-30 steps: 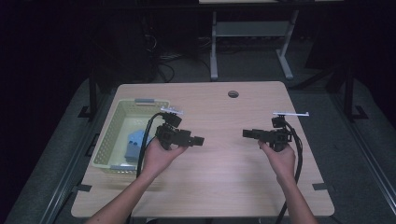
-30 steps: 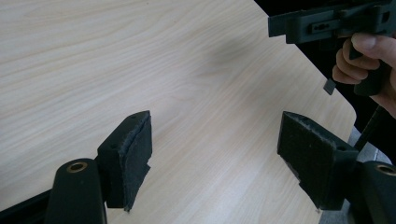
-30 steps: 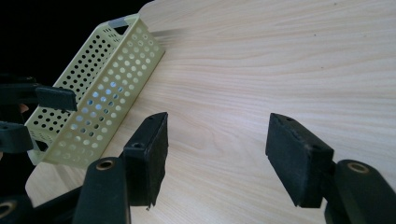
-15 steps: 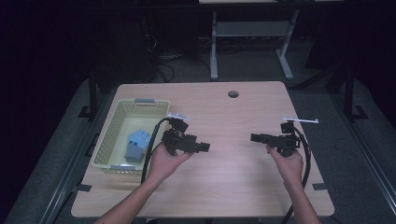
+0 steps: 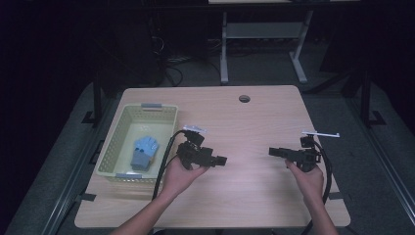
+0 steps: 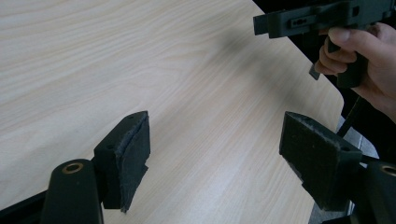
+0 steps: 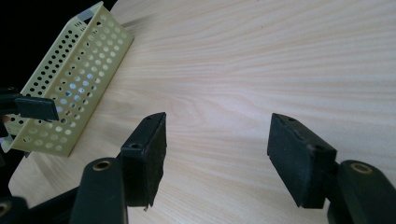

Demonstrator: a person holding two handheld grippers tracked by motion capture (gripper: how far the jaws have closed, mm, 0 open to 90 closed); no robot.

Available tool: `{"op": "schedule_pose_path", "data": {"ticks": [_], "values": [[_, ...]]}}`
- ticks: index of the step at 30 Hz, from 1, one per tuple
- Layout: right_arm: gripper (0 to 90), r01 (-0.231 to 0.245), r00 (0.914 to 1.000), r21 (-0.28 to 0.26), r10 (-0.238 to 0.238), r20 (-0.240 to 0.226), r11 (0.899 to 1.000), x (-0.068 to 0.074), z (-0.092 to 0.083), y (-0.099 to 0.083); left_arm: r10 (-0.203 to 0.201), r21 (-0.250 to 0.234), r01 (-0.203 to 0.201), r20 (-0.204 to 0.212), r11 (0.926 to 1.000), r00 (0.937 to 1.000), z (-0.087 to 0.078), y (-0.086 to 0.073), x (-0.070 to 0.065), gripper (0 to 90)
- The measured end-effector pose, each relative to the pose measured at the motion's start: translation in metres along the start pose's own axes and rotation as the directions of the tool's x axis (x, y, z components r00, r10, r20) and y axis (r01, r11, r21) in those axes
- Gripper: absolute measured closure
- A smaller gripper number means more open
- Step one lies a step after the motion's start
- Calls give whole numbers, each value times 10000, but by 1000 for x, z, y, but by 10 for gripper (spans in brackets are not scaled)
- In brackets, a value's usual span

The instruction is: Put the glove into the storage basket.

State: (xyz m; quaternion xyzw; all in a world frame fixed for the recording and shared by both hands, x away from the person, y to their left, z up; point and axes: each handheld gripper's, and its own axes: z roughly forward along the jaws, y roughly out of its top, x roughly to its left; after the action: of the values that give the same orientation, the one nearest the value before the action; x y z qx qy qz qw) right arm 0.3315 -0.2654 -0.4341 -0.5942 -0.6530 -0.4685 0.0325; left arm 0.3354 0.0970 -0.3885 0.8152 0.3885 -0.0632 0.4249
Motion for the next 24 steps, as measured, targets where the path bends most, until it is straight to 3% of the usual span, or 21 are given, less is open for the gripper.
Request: {"op": "schedule_pose_path", "data": {"ticks": [12,24], "values": [[369,-276,9996,45,276,63,9996,-13,-6,-14,101,-6,-101,223,9999,9997,12,-11,-3,244],[367,-175,9998,45,175,51,9998,-19,-15,-30,327,8,-327,495,9995,9982,21,-32,-5,244]]}}
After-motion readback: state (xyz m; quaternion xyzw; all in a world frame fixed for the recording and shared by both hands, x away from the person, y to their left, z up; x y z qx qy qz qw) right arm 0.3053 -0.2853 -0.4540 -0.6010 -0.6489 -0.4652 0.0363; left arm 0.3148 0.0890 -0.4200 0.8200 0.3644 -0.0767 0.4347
